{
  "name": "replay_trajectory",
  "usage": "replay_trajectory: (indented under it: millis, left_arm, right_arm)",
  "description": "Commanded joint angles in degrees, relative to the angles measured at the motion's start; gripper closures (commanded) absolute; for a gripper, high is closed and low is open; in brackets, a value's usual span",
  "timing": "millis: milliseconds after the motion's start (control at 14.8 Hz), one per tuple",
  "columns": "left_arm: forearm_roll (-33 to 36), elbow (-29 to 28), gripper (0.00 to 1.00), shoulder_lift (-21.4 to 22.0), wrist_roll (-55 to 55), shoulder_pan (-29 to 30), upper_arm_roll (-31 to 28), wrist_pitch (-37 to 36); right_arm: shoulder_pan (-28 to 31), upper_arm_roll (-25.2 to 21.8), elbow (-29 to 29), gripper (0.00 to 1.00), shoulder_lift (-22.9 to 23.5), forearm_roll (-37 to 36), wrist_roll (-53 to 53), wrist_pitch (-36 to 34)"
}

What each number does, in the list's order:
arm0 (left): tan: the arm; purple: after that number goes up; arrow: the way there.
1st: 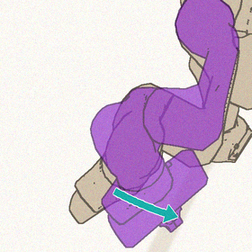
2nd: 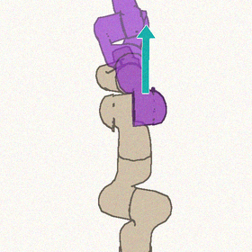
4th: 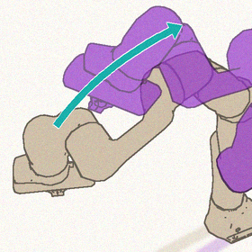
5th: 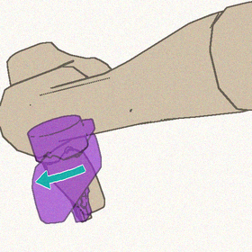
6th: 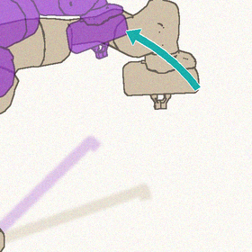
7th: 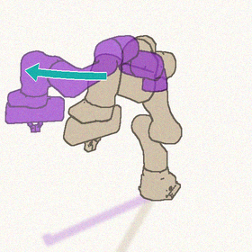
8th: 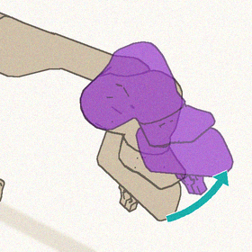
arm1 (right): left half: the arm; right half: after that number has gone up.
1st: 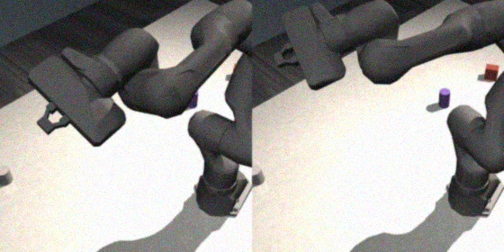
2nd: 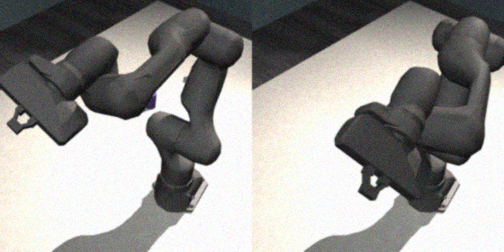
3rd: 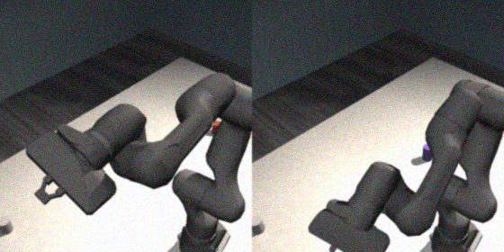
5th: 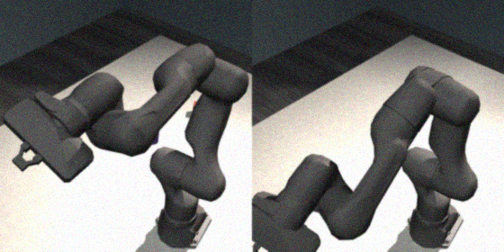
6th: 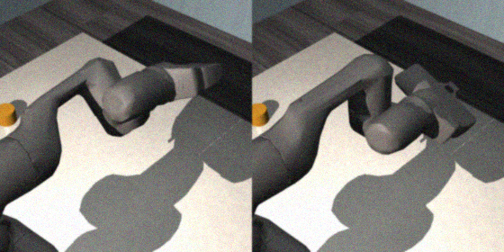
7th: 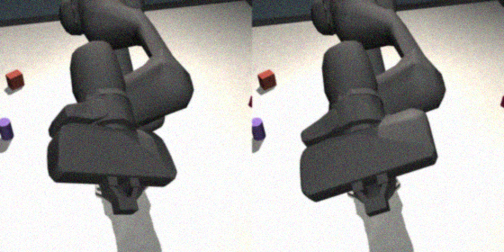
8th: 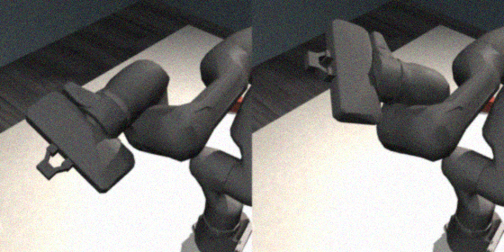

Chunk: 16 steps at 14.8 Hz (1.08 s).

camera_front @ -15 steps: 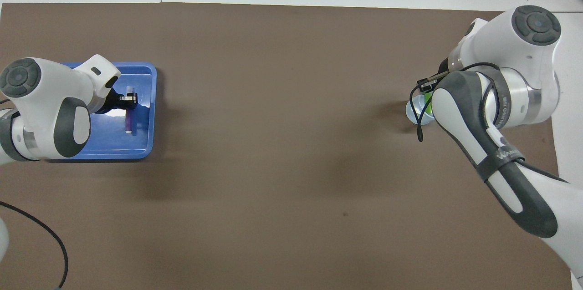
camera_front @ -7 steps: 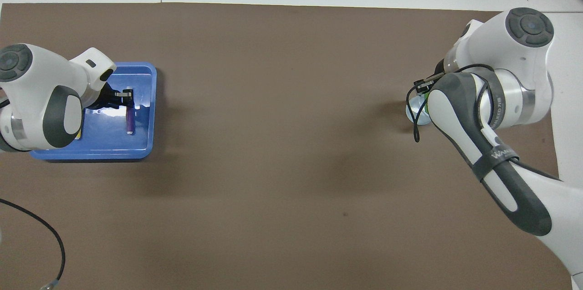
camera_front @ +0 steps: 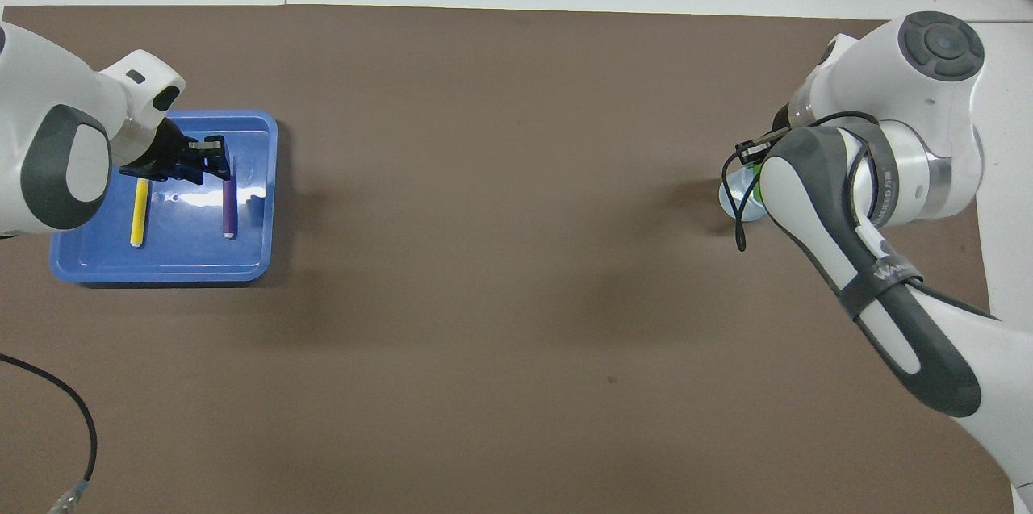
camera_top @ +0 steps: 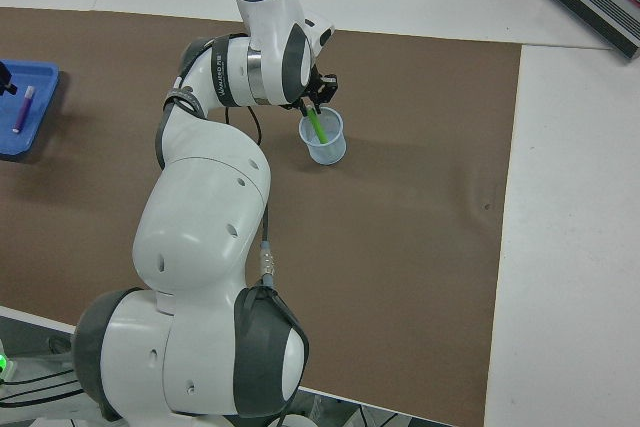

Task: Right arm passes pens to left for tray arrangement
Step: 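Lower the purple pen into the tray and open the left gripper, then grasp the green pen in the cup while the left gripper moves toward center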

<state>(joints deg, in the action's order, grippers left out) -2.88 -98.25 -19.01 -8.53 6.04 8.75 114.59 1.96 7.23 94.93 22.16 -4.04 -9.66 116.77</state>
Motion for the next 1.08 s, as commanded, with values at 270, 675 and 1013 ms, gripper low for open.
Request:
replay_trajectory:
  millis: [270,675,1013]
  left_arm:
    - [-8.89,0.78,0.45,3.19,-25.79,-7.53,-0.40,-2.88]
    - [-16.02,0.08,0.28,5.83,-46.98,-12.53,0.13,-3.84]
    - [-16.19,-0.45,0.10,6.97,-65.43,-18.86,0.13,-4.47]
  right_arm:
    - [1.03,0.50,-1.14,1.00,-0.71,-1.06,-2.03,-3.03]
    - [2.08,0.42,-4.57,1.00,-3.78,-0.09,-2.21,-8.74]
    - [3.13,0.24,-5.71,1.00,-9.49,3.67,-2.30,-11.21]
